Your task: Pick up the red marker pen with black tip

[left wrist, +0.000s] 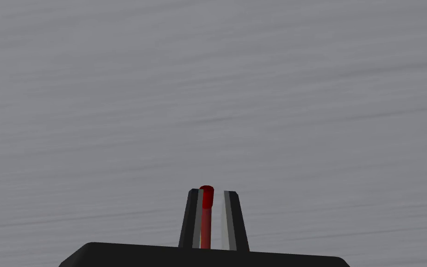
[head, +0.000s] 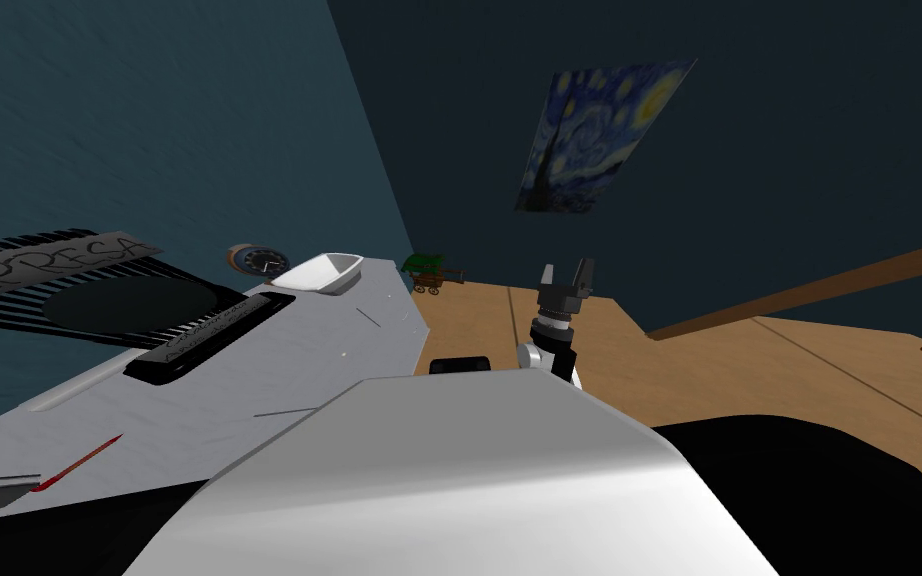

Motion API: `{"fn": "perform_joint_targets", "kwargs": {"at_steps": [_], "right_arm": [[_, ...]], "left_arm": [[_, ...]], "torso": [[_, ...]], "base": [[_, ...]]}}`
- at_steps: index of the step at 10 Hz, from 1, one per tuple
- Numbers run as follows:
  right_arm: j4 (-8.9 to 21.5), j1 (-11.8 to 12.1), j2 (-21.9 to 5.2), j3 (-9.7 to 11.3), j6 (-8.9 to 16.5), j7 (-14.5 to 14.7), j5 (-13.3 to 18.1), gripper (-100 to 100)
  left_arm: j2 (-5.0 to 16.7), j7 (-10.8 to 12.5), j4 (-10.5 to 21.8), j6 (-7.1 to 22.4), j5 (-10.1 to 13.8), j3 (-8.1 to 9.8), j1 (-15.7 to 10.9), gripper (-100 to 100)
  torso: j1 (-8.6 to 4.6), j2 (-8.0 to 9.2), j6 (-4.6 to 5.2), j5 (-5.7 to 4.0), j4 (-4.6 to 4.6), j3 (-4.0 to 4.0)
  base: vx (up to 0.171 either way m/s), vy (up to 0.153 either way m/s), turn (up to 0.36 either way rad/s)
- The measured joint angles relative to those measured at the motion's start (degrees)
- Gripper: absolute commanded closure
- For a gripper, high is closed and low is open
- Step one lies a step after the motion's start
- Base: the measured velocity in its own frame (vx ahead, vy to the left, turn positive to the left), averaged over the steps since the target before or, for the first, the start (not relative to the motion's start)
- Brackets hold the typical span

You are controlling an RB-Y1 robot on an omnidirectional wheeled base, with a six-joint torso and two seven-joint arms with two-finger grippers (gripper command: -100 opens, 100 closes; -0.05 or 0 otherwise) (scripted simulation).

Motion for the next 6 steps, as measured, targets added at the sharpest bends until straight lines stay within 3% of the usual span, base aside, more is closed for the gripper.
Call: {"fn": "perform_joint_targets", "kwargs": {"at_steps": [1,2,4,6], "right_arm": [[0.00,0.00,0.00,0.00,0.00,0.00,0.00,0],[0.00,-0.01,0.00,0.00,0.00,0.00,0.00,0],[0.00,-0.01,0.00,0.00,0.00,0.00,0.00,0],[0.00,0.00,0.00,0.00,0.00,0.00,0.00,0]], "left_arm": [[0.00,0.00,0.00,0.00,0.00,0.00,0.00,-100],[0.77,0.54,-2.18,1.00,0.86,1.10,2.97,-100],[-1.21,1.62,0.08,0.00,-3.02,4.72,3.67,-100],[-1.33,2.05,-0.17,-0.04,-3.37,7.74,5.45,-100]], "torso": [[0.00,0.00,0.00,0.00,0.00,0.00],[-0.01,0.09,0.04,0.00,0.01,0.05],[0.05,0.18,0.01,0.02,0.04,0.10],[0.02,0.12,-0.01,0.00,0.03,0.07]], "base": [[-0.038,-0.001,-0.122],[-0.045,0.006,-0.070],[-0.050,0.008,-0.077],[-0.030,0.004,-0.056]]}}
